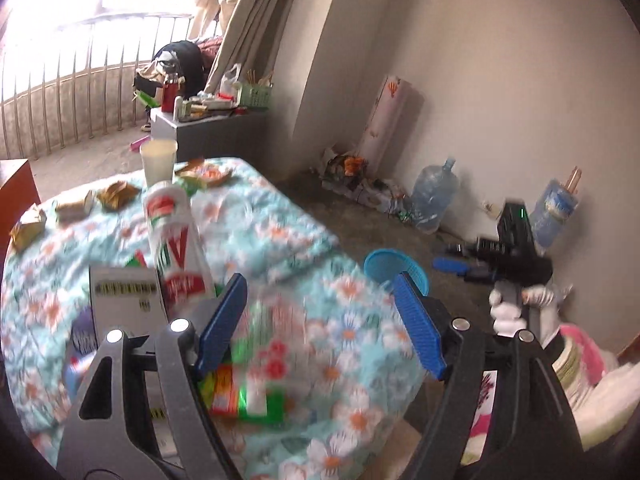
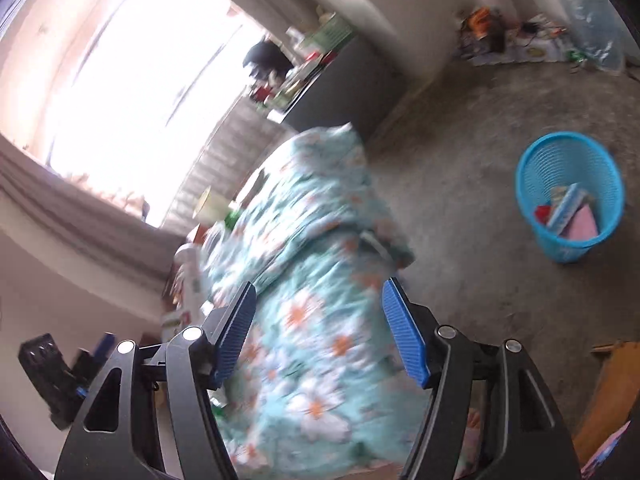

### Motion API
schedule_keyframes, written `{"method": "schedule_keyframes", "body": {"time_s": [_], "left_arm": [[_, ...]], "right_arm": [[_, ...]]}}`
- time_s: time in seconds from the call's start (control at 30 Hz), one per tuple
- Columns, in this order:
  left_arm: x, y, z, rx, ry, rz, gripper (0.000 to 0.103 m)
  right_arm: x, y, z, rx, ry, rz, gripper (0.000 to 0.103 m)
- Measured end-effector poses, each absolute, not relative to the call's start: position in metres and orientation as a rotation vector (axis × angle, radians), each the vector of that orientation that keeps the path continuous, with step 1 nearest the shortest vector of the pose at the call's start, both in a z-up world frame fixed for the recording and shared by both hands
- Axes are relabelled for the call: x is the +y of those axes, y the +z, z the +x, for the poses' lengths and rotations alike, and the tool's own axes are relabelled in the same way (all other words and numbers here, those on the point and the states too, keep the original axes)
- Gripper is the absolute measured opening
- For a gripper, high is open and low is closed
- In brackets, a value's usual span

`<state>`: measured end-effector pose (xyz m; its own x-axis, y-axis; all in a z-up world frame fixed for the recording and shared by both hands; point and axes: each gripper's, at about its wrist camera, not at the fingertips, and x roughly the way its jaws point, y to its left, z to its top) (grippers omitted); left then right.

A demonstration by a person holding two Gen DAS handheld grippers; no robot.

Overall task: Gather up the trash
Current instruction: 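Return both grippers to the bed toward the plastic bag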

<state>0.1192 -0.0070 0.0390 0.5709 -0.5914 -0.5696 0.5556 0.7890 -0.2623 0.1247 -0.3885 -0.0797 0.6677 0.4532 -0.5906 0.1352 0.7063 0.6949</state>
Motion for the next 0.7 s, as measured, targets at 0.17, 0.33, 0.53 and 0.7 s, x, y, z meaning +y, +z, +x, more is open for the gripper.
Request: {"method": "schedule_keyframes", "body": {"time_s": [0.17, 0.33, 0.53, 0.7], "left_arm": [[-0.043, -0.005, 0.088, 0.657, -0.546, 0.223, 0.072], [-0.072, -0.046, 0.085, 0.647, -0.434, 0.445, 0.072], [-0.098, -0.076, 0.087, 0.561, -0.345, 0.660, 0.072], [-0.105, -0.092, 0.091, 0.533, -0.258, 0.767, 0.062]], "right_arm": [[-0.355, -0.084, 0.134, 0.899, 0.234, 0.767, 0.064], [-0.335, -0.083, 0.138, 0.938, 0.230, 0.729, 0.064], [-0.321, -0.082, 0.152, 0.962, 0.233, 0.716, 0.064], [-0.313, -0.084, 0.167, 0.983, 0.242, 0.701, 0.064]]}}
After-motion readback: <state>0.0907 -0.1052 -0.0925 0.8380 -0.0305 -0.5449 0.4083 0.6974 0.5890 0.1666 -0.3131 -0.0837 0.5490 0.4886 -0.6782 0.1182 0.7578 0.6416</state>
